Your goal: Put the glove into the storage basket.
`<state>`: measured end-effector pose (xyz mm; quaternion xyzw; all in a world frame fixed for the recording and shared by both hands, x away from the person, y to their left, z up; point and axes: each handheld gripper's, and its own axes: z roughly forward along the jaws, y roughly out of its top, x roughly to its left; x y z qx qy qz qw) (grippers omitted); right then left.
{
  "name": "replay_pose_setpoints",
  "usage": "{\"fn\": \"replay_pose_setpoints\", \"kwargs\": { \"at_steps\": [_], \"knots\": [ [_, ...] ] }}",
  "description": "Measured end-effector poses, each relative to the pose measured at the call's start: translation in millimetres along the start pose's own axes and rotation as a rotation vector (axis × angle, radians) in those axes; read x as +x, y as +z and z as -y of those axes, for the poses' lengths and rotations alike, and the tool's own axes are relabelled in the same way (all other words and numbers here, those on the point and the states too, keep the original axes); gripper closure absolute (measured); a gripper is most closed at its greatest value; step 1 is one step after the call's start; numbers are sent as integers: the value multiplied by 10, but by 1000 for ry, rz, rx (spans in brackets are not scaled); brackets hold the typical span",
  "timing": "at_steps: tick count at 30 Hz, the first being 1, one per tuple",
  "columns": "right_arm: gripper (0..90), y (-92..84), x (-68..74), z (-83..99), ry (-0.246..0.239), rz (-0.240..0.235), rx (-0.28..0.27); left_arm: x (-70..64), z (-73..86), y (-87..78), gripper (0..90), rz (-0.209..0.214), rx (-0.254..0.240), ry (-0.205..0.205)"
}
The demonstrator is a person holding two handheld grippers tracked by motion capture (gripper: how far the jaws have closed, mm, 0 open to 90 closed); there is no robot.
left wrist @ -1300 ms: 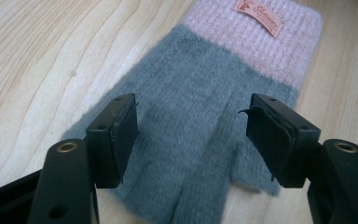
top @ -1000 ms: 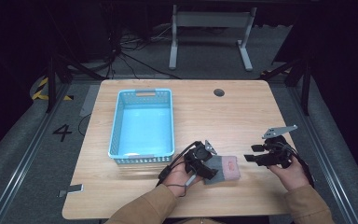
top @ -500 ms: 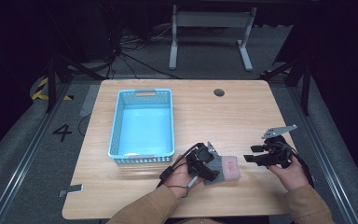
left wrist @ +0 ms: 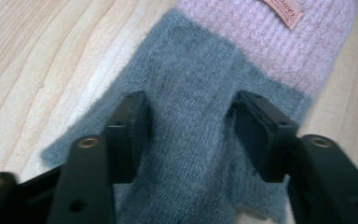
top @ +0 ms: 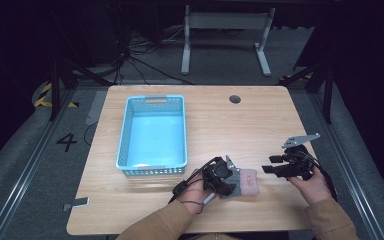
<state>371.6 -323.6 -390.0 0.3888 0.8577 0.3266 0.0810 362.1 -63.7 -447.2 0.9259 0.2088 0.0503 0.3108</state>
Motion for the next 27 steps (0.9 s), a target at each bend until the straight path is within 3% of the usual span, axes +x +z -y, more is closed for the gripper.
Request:
{"fn": "replay_pose_setpoints", "kwargs": {
  "at_steps": [8,18,23,27],
  "knots": [
    [460,-7,-6,3,1,-1,-3,-55,-11,-16,649,3,13,20],
    [469,-25,-41,4,9,-7,-15,-100,-17,-70,718,-4,22,39],
    [471,-28,-71,-11,20,-17,-24,-92,-51,-236,724,5,2,47],
    [474,-21,-75,-21,19,-19,-23,-55,-82,-406,725,-13,-25,53]
  ]
}}
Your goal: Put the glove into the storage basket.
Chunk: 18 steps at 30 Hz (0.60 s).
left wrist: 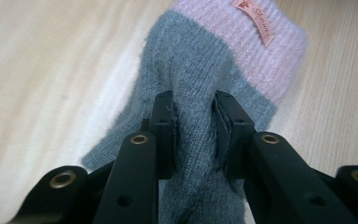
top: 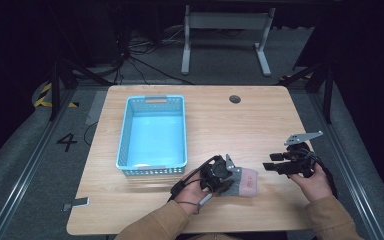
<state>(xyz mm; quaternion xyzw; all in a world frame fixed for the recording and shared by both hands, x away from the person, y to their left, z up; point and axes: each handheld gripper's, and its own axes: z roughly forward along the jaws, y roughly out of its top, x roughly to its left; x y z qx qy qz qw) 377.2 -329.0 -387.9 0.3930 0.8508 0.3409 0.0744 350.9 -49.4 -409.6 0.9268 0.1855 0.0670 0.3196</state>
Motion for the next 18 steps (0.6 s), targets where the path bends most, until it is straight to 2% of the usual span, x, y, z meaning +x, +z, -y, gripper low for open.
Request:
{"fn": "replay_pose_setpoints", "kwargs": {
  "at_steps": [3,10,15,18],
  "knots": [
    [475,8,8,-5,0,1,0,47,-22,-114,725,-2,-9,1],
    [474,0,-8,6,3,1,0,132,-53,-263,724,12,-18,-1],
    [475,3,-21,22,7,0,2,212,-49,-375,723,5,-37,-18],
    [476,-4,-25,34,9,4,2,274,-53,-474,723,1,-50,-11]
  ]
}}
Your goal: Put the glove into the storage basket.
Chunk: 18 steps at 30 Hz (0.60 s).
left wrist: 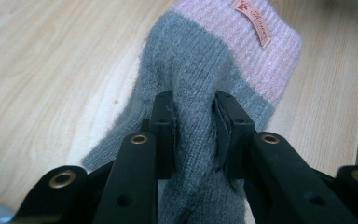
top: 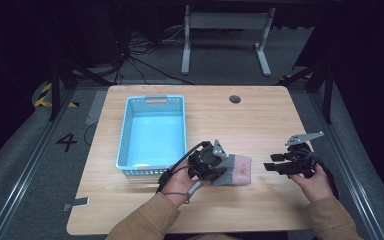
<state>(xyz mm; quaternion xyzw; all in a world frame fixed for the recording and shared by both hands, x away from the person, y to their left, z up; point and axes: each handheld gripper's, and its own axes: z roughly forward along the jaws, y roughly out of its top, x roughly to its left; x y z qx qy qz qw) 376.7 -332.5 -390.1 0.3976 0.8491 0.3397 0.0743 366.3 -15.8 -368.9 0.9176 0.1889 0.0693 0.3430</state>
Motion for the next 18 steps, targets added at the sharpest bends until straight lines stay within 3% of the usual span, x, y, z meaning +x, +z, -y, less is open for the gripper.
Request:
{"fn": "replay_pose_setpoints", "kwargs": {
  "at_steps": [18],
  "knots": [
    [485,15,-14,56,16,-1,6,367,82,-566,719,-67,-57,-73]
  ]
}}
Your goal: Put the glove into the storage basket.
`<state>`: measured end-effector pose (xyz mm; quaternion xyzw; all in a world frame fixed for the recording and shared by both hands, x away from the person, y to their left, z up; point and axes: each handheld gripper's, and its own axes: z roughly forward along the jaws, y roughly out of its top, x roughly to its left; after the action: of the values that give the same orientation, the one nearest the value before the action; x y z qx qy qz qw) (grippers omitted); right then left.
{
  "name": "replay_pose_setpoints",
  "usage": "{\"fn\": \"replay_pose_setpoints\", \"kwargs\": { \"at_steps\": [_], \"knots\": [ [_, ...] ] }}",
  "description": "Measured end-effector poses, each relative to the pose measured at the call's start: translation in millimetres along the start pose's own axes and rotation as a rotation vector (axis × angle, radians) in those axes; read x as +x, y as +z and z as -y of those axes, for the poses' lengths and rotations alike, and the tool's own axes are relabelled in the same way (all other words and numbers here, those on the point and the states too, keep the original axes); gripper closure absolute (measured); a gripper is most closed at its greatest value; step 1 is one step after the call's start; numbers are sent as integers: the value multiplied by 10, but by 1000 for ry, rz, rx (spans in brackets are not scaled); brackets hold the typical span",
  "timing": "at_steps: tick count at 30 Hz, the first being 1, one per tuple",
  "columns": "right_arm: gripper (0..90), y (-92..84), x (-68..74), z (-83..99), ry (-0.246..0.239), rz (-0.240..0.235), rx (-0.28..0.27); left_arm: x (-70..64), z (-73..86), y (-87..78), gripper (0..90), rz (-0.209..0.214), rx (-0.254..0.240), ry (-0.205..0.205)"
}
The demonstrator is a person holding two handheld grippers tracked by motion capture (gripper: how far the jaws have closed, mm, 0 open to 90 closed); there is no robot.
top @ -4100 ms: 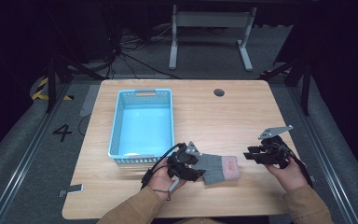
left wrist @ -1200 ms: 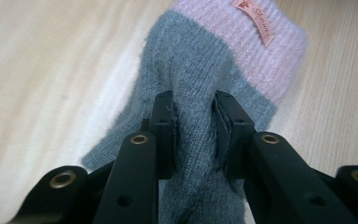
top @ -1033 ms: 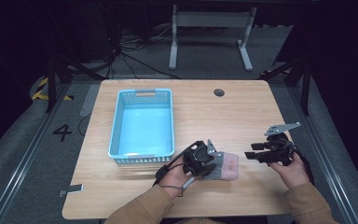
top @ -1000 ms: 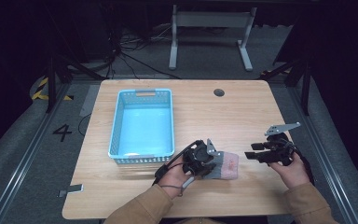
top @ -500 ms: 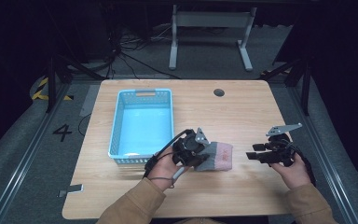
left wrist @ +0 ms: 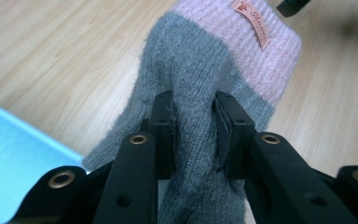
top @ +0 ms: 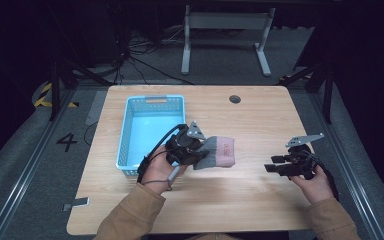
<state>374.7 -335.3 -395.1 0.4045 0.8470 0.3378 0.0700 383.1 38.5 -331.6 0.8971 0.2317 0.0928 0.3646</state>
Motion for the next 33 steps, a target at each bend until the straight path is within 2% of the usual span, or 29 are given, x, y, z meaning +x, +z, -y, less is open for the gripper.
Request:
{"fn": "replay_pose_setpoints", "kwargs": {
  "at_steps": [4,9,10,15,21,29,30,33],
  "knots": [
    [485,1,-1,2,0,1,0,75,19,-112,720,-7,-13,-29],
    [483,15,19,7,-1,5,1,182,64,-260,715,-45,-32,-26],
    [483,12,22,9,-4,6,3,208,77,-288,714,-49,-37,-36],
    [483,1,17,29,2,6,1,346,157,-417,714,-86,-38,-35],
    [483,8,23,29,-2,8,5,476,256,-479,710,-110,-34,-37],
    [483,19,30,31,-5,6,8,675,384,-531,708,-134,-48,-103],
    [483,19,31,31,-5,6,9,708,404,-542,708,-131,-49,-119],
    [483,23,31,34,-4,5,10,778,450,-565,709,-129,-55,-136]
  ]
}}
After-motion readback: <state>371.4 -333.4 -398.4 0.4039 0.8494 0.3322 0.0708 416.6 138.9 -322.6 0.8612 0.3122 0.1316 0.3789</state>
